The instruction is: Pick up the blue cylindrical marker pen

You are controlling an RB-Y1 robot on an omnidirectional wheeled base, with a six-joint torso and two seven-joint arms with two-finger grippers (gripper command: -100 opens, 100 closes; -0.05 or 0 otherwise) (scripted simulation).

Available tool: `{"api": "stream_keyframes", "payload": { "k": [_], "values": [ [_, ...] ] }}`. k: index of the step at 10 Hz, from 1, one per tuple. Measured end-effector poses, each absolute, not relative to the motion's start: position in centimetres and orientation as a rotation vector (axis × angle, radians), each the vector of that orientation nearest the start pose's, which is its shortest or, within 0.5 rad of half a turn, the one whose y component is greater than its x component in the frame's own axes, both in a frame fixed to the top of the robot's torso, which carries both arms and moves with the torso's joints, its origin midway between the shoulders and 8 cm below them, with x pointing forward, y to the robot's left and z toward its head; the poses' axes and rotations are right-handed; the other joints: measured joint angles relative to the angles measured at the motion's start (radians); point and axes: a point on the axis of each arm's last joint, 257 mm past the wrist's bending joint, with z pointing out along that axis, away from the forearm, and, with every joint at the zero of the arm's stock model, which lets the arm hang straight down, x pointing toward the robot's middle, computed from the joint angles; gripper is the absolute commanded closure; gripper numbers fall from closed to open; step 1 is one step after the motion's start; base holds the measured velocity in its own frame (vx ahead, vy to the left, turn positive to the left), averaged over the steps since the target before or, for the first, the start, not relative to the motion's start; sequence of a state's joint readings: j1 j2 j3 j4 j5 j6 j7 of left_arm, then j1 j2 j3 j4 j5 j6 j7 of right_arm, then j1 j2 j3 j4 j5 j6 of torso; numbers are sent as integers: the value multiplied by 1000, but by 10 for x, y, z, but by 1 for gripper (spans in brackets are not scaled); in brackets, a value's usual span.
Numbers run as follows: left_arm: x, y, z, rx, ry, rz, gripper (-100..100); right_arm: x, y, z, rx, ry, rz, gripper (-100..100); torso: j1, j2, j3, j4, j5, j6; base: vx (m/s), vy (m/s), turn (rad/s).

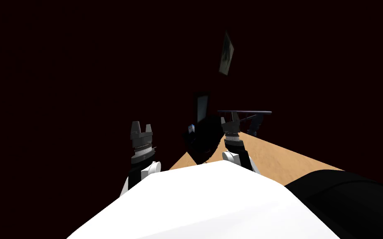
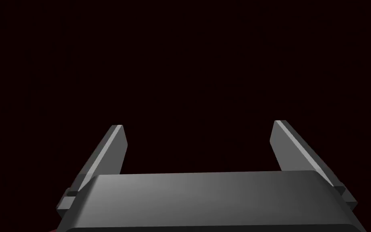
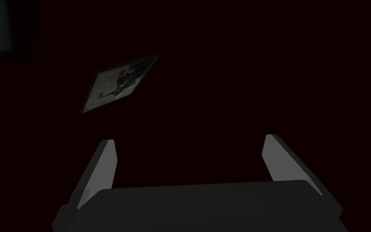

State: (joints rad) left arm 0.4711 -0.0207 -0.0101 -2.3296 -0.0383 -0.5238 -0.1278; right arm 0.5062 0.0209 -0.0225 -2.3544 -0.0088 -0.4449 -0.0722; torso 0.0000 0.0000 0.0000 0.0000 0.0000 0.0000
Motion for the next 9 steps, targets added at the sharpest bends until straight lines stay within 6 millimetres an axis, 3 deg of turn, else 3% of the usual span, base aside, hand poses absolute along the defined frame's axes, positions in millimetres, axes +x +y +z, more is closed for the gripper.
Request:
{"api": "stream_keyframes", "payload": {
  "k": [4,7,9],
  "values": [
    [331,267,59,-526,574,-1197,0,339,-284,32,648,657,1323,-100,-11,-2,-1,0,-2,0,29,-139,-212],
    [331,267,59,-526,574,-1197,0,343,-286,4,660,743,1273,-100,-14,-3,-2,-1,-3,1,74,-196,-333],
    [331,267,60,-526,574,-1197,0,343,-293,-22,696,801,1231,-100,-11,-1,-1,0,-3,0,7,-108,-137]
  ]
}}
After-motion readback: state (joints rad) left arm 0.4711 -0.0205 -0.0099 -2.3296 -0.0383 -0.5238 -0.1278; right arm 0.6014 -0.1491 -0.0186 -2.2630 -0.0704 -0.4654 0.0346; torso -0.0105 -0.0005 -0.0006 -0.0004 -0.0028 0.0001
